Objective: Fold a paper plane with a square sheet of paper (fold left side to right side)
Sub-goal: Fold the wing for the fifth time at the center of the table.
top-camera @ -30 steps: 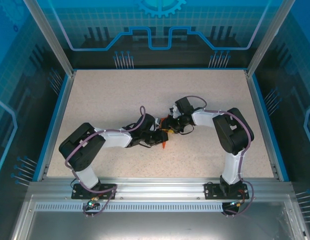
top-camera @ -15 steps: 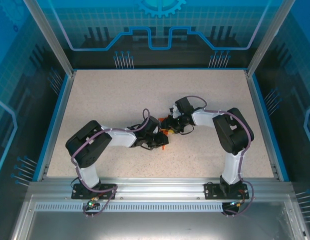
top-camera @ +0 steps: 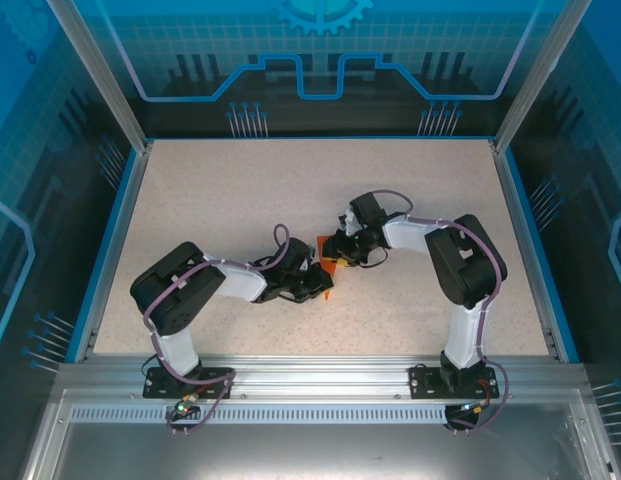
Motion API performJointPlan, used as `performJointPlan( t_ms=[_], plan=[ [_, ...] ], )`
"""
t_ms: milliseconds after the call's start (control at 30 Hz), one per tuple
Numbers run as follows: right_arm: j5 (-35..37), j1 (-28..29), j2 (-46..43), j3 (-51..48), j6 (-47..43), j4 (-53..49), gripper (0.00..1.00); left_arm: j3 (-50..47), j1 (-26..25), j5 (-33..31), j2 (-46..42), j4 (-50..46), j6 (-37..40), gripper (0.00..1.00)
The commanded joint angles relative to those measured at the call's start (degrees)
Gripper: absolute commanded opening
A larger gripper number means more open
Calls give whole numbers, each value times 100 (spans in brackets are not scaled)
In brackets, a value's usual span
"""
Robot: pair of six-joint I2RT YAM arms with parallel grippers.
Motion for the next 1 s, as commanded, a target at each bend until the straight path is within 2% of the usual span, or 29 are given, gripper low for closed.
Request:
performJointPlan(
  t_ms=[0, 167, 733, 867, 967],
  plan=[
    [411, -100, 347, 165, -194, -299, 40, -521, 115, 105, 436, -406, -441, 10],
    [468, -186, 417, 388, -252, -348, 41, -565, 136, 201, 650, -191, -567, 9],
    [385, -285, 544, 677, -267, -470, 41, -398, 149, 193, 767, -545, -551, 6],
    [344, -216, 424, 450, -210, -475, 41, -488, 162, 218, 449, -231, -440, 6],
    [343, -187, 357, 363, -203, -500, 41, -253, 157, 239, -65, -585, -67, 10]
  ],
)
